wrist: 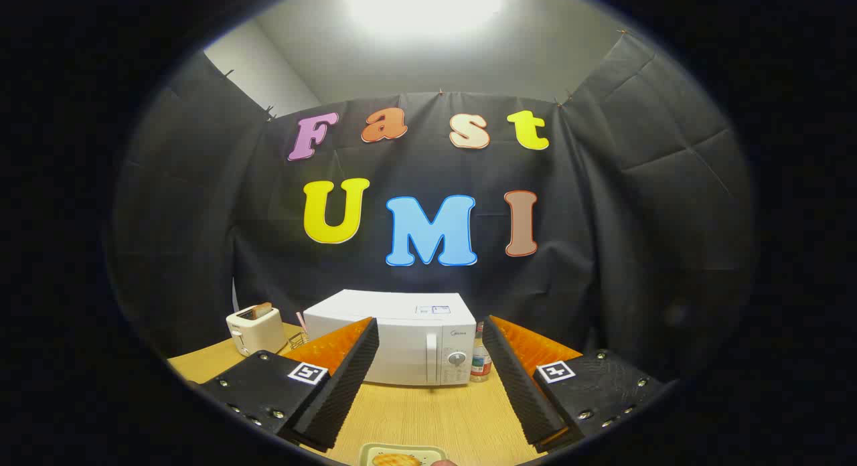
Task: Open the microwave, put the food inside, and close the microwave door.
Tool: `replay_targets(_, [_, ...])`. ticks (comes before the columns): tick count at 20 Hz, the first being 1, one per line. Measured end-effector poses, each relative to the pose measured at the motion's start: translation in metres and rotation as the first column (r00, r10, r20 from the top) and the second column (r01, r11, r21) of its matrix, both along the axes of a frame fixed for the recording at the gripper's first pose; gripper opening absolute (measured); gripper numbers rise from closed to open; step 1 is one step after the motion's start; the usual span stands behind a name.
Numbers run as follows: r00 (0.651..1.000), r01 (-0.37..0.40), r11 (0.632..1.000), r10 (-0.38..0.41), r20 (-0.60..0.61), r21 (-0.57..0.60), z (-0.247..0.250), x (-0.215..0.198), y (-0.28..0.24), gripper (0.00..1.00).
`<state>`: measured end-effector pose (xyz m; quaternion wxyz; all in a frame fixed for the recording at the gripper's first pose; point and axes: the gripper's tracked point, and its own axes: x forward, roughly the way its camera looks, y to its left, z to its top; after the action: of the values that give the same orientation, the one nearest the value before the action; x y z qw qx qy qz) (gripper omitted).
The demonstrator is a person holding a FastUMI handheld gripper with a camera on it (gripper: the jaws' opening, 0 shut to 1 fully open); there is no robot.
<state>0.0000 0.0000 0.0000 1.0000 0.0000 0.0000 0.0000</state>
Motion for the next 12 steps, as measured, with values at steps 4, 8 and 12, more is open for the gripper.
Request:
replay_targets(4, [1.000, 0.009, 1.000, -0.009, -0.007, 0.005, -0.002, 0.004, -0.004, 0.98])
replay_targets(8, [1.000, 0.009, 1.000, -0.009, -0.010, -0.001, -0.003, 0.007, -0.005, 0.98])
replay_targets(12, [1.000, 0.010, 1.000, -0.010, -0.004, -0.002, 0.000, 0.012, -0.006, 0.98])
